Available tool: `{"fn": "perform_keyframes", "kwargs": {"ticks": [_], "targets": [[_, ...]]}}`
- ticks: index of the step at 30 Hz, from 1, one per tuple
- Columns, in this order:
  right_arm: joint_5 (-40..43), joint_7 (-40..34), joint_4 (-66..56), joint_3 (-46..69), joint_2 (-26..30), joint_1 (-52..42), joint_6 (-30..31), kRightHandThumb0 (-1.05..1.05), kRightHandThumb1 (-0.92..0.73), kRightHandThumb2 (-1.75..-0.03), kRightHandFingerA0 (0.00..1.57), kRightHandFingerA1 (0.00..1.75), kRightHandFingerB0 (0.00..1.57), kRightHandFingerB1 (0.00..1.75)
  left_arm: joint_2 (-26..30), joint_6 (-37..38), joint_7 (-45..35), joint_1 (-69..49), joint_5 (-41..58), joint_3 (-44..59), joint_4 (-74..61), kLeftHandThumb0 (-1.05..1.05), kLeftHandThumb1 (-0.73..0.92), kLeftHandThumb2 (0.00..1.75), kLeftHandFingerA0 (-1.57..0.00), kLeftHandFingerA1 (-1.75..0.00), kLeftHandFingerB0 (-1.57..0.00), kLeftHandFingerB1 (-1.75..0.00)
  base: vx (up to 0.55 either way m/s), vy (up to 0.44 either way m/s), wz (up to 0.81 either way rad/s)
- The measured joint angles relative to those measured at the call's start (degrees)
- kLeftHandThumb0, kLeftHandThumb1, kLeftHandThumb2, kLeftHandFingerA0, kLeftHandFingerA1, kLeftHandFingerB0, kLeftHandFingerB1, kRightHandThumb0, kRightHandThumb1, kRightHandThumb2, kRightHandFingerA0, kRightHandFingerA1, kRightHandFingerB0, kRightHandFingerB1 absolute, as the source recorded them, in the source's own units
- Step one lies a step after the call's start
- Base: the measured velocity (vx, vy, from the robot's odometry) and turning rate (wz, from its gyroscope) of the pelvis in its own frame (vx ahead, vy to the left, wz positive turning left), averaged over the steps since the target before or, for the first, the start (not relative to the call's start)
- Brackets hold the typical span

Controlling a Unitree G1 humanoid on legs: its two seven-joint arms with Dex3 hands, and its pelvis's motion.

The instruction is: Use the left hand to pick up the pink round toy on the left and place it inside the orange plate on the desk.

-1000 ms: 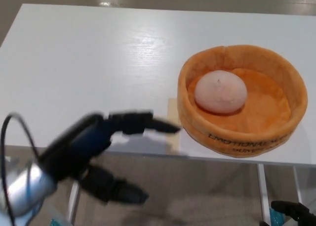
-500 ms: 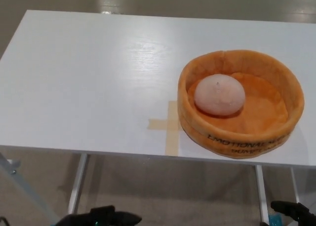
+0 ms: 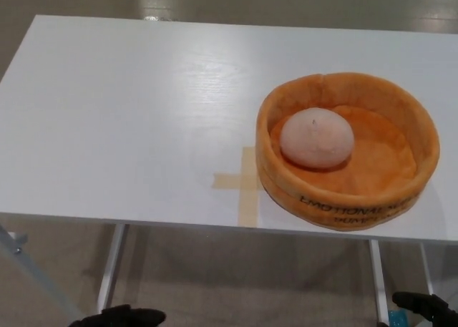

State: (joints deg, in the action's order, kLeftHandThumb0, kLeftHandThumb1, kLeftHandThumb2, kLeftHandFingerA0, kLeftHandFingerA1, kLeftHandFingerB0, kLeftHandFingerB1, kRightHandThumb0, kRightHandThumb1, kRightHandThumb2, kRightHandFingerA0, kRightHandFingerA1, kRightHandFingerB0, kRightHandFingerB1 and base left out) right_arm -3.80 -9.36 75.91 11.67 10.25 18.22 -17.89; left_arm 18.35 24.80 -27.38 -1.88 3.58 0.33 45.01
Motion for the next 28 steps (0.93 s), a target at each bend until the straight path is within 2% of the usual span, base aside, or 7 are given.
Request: {"fn": "perform_keyframes", "kwargs": {"ticks": [4,6,7,13,28], "targets": [[-0.01,0.03,0.04,-0.05,-0.04,-0.92,0.00,-0.19,-0.29,-0.96,0.37,1.06,0.31,1.04,-1.52,-0.41,1.68,3.25,0.11,2.78,8.64,-0.67,0.79,0.64,-0.69,-0.46,-0.62,-0.43,0.00,0.000,0.00],[-0.01,0.02,0.03,-0.10,-0.05,-1.46,-0.02,-0.19,-0.29,-0.96,0.37,1.06,0.31,1.04,-2.10,-0.69,3.09,5.40,0.28,4.59,13.64,-0.67,0.79,0.64,-0.69,-0.46,-0.62,-0.43,0.00,0.000,0.00],[-0.01,0.03,0.03,-0.09,-0.07,-1.78,-0.04,-0.22,-0.30,-0.92,0.37,0.99,0.32,0.93,-2.30,-0.88,3.93,6.34,0.41,5.52,15.89,-0.67,0.79,0.64,-0.67,-0.45,-0.62,-0.43,0.00,0.000,0.00],[0.01,0.29,0.04,-0.15,-0.21,-3.32,-0.10,-0.21,-0.29,-0.94,0.39,1.00,0.35,0.98,-3.32,-2.52,9.80,9.91,1.56,11.32,26.67,-0.67,0.78,0.64,-0.67,-0.45,-0.61,-0.43,0.00,0.000,0.00],[0.07,0.55,-0.01,0.00,-0.32,-3.11,-0.24,-0.13,-0.31,-0.94,0.37,1.04,0.33,1.04,-3.51,-2.94,13.56,11.05,0.99,11.99,28.83,-0.67,0.78,0.64,-0.70,-0.45,-0.62,-0.43,0.00,0.000,0.00]]}}
